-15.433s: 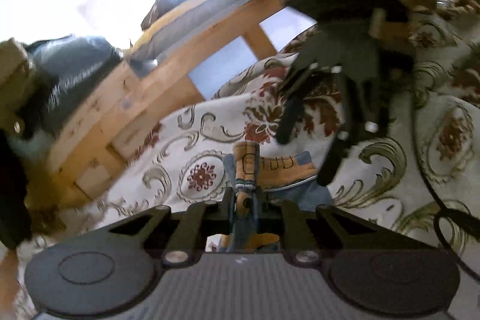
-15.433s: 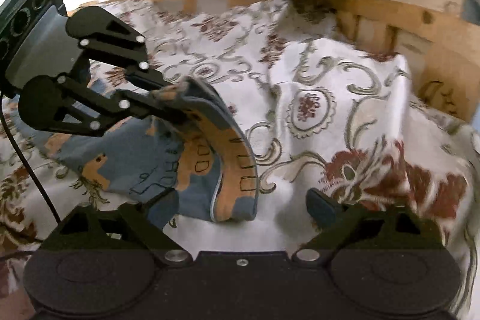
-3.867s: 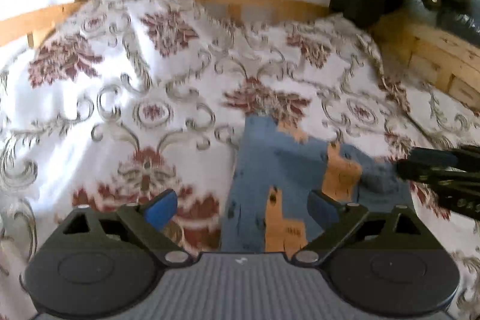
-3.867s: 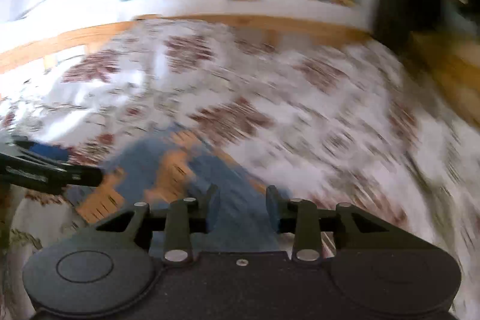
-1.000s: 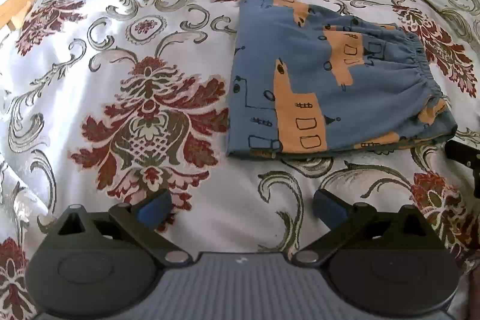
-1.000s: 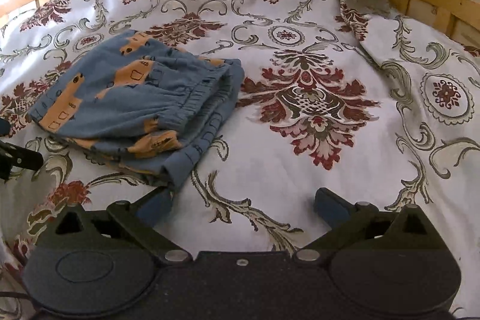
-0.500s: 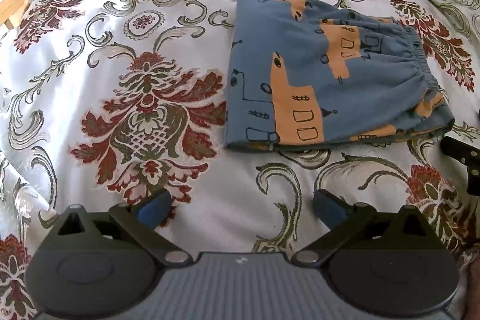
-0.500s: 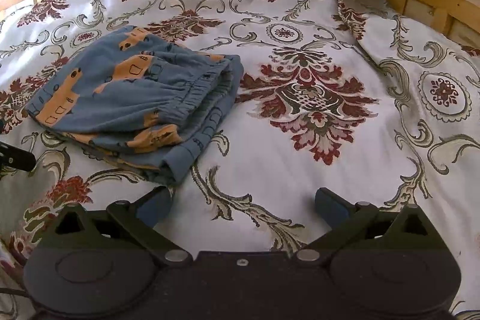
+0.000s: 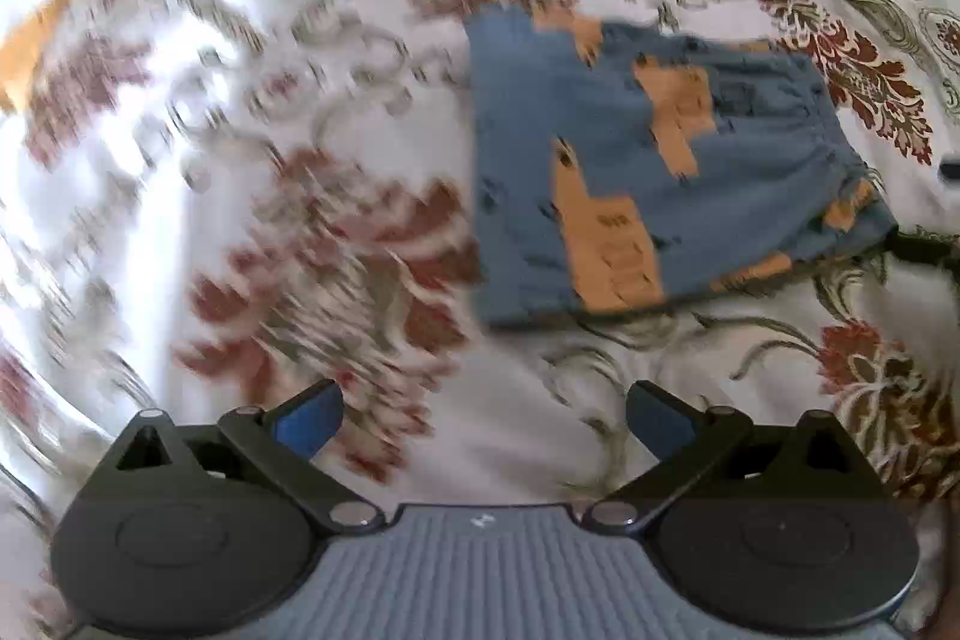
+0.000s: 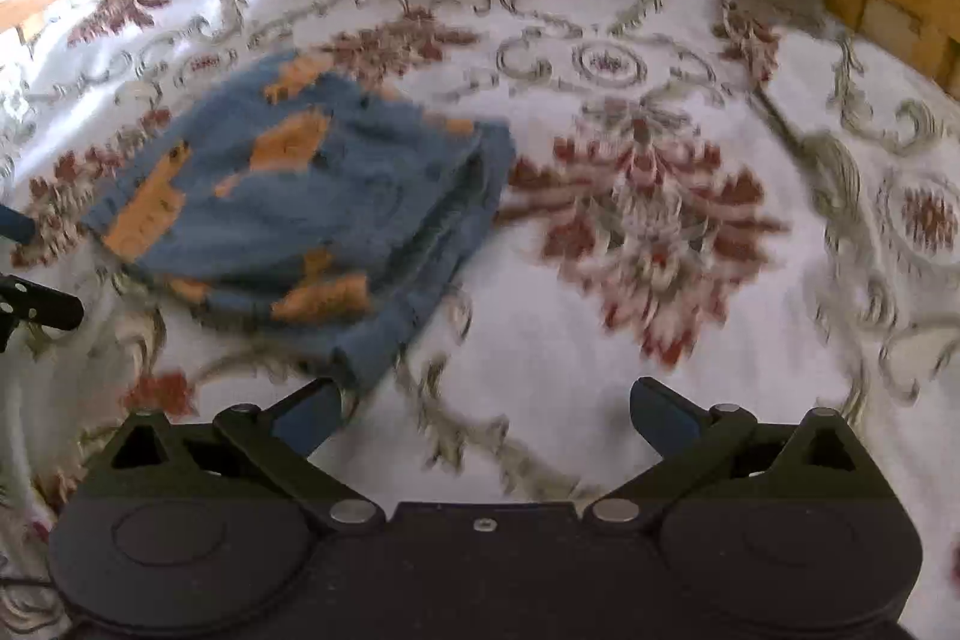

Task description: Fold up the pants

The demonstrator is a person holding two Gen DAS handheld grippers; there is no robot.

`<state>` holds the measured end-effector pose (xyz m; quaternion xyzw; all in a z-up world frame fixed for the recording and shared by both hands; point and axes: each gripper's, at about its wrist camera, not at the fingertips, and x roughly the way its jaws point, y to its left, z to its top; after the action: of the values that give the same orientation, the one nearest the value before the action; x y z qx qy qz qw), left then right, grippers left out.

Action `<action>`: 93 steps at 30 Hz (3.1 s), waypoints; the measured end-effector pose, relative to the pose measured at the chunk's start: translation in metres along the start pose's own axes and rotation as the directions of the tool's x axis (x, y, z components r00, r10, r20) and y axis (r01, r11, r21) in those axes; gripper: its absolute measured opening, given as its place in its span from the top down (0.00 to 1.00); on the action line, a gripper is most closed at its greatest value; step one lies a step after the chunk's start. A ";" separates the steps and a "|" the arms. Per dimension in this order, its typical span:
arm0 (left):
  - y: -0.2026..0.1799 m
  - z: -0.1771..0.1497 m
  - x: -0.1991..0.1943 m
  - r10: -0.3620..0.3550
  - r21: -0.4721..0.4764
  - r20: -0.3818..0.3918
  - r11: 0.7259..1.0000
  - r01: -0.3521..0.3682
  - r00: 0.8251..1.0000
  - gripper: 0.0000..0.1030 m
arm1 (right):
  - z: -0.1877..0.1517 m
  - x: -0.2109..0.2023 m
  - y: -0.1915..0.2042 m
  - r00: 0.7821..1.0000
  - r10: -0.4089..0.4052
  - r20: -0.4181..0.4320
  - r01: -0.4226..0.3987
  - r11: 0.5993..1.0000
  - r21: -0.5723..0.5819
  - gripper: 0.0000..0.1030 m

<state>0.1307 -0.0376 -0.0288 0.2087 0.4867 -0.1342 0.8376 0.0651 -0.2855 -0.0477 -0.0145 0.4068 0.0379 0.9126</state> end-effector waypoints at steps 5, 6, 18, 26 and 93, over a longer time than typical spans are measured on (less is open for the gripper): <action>0.019 0.006 -0.008 -0.022 -0.018 0.089 1.000 0.024 0.996 0.00 | 0.036 -0.009 -0.019 0.996 0.065 0.066 -0.062 0.997 -0.042 0.01; 0.024 0.007 -0.006 -0.040 -0.049 0.107 0.998 0.045 0.993 0.00 | 0.044 -0.005 -0.023 0.993 0.088 0.074 -0.085 0.995 -0.042 0.01; 0.062 0.012 0.036 -0.244 -0.402 0.243 0.855 0.327 0.939 0.00 | 0.084 0.061 -0.056 0.932 0.342 0.122 -0.363 0.893 0.267 0.01; 0.045 0.011 0.043 -0.226 -0.348 0.237 0.888 0.300 0.945 0.00 | 0.065 0.077 -0.056 0.939 0.286 0.189 -0.339 0.865 0.371 0.05; 0.057 0.046 -0.034 -0.065 -0.370 0.590 0.864 0.341 0.805 0.87 | 0.170 -0.016 0.060 0.917 0.163 0.365 0.036 0.876 -0.480 0.80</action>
<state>0.1740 -0.0089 0.0335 -0.0989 0.2576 -0.1621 0.9474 0.1757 -0.2167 0.0778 -0.2174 0.1930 0.1696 0.9417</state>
